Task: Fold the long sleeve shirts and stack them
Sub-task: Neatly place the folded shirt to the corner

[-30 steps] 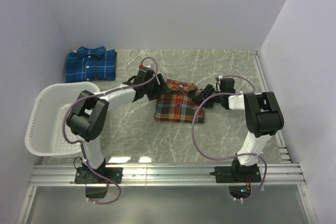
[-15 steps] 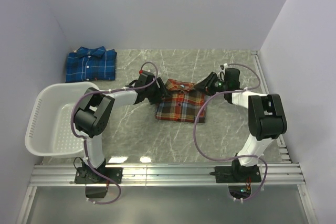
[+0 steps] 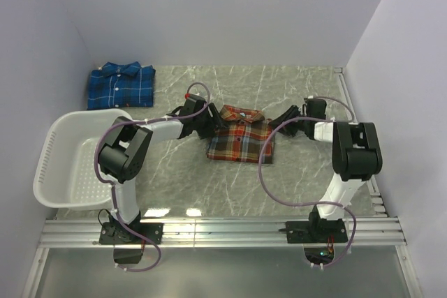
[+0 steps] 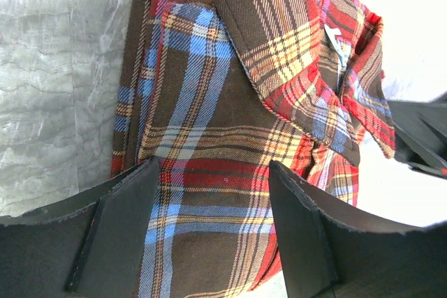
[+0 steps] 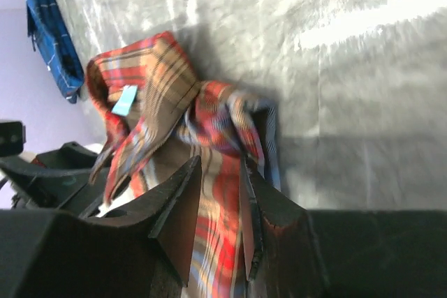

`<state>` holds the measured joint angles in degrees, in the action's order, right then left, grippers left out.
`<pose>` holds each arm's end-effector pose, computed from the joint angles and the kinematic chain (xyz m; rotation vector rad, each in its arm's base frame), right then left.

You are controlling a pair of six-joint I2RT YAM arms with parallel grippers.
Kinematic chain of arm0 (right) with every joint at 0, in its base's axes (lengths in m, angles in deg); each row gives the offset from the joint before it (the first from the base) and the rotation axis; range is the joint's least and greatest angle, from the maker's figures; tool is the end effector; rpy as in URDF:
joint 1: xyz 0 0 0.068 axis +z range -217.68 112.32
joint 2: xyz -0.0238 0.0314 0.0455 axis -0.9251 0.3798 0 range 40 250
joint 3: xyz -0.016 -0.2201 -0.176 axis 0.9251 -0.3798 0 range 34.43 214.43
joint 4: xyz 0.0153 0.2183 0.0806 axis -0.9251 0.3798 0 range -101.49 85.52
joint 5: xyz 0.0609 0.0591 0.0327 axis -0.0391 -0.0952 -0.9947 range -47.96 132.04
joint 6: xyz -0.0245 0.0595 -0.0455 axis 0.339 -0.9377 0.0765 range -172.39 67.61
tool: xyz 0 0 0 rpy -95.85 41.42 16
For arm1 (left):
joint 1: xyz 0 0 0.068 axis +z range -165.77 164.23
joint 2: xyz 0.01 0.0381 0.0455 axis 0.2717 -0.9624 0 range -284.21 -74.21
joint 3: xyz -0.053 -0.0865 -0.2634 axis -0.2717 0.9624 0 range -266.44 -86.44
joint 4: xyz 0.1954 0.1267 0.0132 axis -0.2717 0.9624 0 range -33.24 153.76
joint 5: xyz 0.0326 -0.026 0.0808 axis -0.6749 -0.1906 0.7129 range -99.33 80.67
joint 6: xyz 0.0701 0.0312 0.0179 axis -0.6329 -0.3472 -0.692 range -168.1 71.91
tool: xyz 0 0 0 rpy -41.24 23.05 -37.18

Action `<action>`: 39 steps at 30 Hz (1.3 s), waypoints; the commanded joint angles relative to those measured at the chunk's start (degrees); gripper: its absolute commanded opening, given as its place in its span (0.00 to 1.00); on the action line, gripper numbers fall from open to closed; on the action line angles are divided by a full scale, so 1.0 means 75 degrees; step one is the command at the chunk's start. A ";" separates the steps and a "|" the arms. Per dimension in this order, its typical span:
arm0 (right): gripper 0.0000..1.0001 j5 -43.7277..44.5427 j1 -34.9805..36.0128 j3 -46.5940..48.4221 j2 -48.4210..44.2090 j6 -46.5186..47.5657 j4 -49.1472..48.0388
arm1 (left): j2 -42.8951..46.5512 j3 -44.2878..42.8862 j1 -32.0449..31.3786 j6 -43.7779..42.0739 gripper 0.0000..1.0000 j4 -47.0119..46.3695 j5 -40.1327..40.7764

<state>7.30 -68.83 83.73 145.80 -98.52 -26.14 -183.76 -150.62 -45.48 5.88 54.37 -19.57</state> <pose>0.3602 0.0313 0.1447 0.6455 2.2997 1.0881 0.3484 -0.2126 0.1651 -0.4297 2.4626 -0.8914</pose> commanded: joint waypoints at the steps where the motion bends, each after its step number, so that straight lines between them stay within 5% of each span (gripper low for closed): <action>1: 0.36 -0.0089 0.0000 -0.0010 -0.1190 0.0502 0.0488 | -0.0099 0.0167 -0.0011 -0.0013 0.71 0.0296 0.0334; 8: 0.37 -0.0383 0.0644 -0.1005 -0.3158 0.0794 0.1460 | -0.0052 0.0027 -0.0011 -0.0072 0.71 0.0588 0.0568; 17: 0.37 -0.0021 0.0587 -0.2494 -0.2646 0.0971 0.1672 | 0.0029 0.0026 -0.0011 -0.0036 0.71 0.0589 0.0592; 28: 0.39 0.1374 0.0458 -0.1956 -0.4178 0.1744 0.3148 | 0.0052 -0.0020 -0.0562 0.0268 0.72 0.0611 0.0485; 33: 0.46 0.1936 0.0797 -0.1371 -0.5621 0.2563 0.3769 | 0.0896 -0.0839 -0.0550 -0.0398 0.78 0.1969 0.2015; 39: 0.67 0.2557 0.1839 -0.0737 -0.5892 0.2986 0.4333 | 0.1155 -0.2140 -0.0211 -0.1722 0.82 0.3517 0.4034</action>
<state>22.56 -58.27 76.21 101.96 -79.46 2.80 -178.78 -160.85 -48.94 -0.26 73.75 -1.15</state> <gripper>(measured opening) 0.659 0.815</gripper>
